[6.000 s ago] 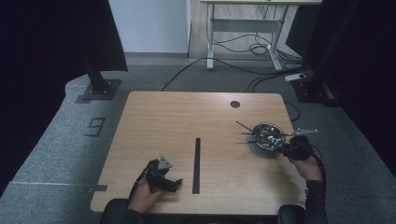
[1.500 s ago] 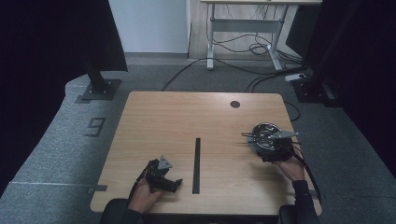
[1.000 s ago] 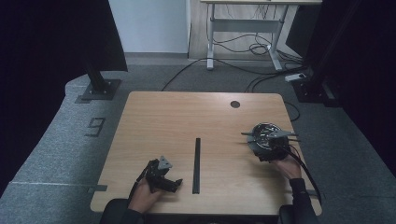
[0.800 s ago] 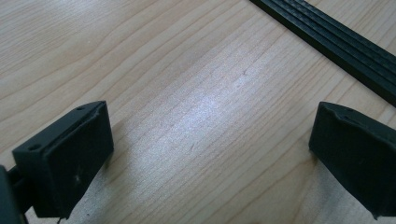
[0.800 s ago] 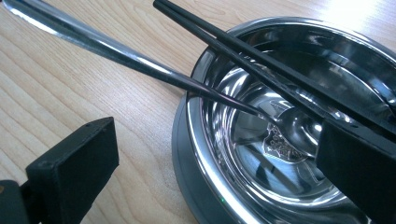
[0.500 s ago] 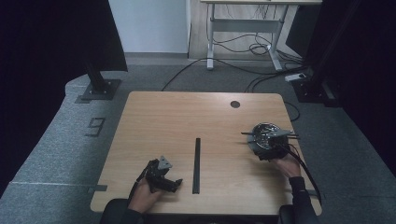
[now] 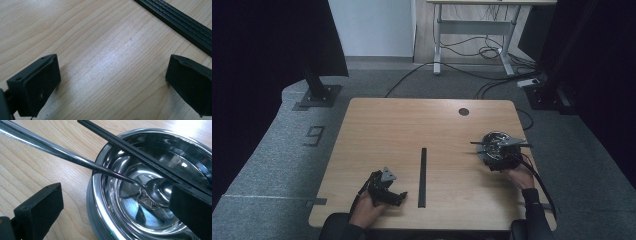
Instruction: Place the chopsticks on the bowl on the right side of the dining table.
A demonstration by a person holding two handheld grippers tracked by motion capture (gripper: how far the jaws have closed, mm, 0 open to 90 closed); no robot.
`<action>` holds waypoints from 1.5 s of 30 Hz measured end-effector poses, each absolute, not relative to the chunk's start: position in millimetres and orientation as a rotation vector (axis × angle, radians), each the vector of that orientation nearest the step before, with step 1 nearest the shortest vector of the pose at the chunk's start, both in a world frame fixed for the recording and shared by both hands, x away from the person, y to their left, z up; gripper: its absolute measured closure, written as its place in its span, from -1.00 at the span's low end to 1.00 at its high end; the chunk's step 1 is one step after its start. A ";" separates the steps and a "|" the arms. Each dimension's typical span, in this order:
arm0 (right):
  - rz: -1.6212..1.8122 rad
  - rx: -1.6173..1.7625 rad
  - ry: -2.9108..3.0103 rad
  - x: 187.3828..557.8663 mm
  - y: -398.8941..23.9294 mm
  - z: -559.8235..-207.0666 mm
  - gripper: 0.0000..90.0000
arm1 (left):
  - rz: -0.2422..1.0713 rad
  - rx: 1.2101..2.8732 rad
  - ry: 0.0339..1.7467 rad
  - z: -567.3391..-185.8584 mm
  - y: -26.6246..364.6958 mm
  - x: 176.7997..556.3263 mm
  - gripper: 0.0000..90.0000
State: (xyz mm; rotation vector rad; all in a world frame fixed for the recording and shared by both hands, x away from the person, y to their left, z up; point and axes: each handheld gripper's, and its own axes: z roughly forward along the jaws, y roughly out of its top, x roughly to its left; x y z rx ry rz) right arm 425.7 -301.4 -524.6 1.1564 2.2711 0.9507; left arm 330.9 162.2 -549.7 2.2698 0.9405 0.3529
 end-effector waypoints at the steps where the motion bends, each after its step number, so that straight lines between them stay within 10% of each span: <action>1: 0.951 1.156 2.271 425.7 -301.4 -524.6 -1.00 | 0.353 2.270 0.940 -549.7 162.2 330.9 -1.00; 45: 0.867 1.462 1.858 413.8 -375.7 -516.5 -1.00 | 0.353 2.272 0.939 -549.6 162.3 330.9 -1.00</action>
